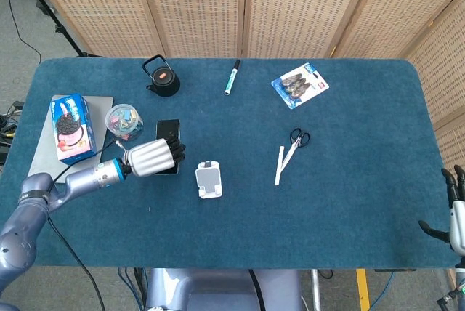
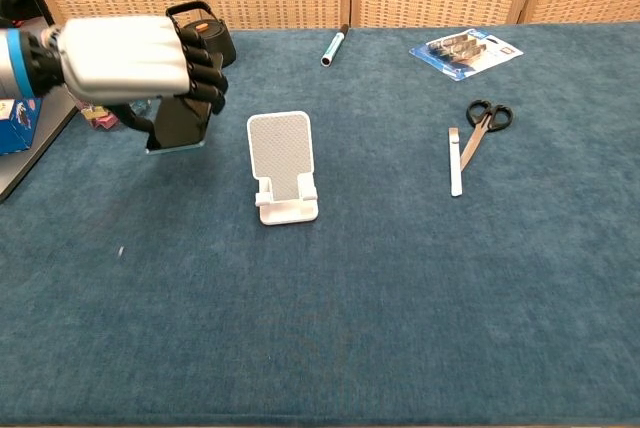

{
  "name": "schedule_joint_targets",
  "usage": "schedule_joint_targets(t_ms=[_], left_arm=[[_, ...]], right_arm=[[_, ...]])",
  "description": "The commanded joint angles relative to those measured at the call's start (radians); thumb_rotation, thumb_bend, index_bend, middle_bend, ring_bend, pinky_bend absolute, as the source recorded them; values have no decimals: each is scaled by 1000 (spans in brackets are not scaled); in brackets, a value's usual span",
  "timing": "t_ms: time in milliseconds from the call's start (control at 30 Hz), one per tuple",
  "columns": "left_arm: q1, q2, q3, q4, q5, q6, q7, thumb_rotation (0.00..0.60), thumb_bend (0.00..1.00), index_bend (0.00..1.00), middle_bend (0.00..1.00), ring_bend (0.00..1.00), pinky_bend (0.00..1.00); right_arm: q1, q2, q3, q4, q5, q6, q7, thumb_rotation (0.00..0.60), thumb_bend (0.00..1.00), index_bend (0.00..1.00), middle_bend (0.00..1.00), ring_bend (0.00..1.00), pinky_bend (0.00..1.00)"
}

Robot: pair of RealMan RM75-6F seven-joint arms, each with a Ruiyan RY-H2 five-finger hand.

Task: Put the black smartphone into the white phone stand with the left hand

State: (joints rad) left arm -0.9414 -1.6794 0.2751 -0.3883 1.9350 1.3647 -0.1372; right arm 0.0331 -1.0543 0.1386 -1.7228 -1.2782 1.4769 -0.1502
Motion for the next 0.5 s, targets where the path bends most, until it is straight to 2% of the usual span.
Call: schedule_joint_targets(t_ms=[33,200,500], left_arm=[[-19,64,-9,-65,5,37,58,600,175,688,573,376,345],[-62,182,-29,-239,14,53,174,600,171,688,573,375,345],[-163,455,-86,-773,20,-97,514,600,164,688,573,376,345]], right_arm=[[0,1,-4,-3,-5,-2,0,600,0,0,0,0,0],[-1,5,-9,-10,-17,-1,7,600,0,0,0,0,0],[-8,20,-17,-28,-43,9,29,600,0,0,0,0,0]])
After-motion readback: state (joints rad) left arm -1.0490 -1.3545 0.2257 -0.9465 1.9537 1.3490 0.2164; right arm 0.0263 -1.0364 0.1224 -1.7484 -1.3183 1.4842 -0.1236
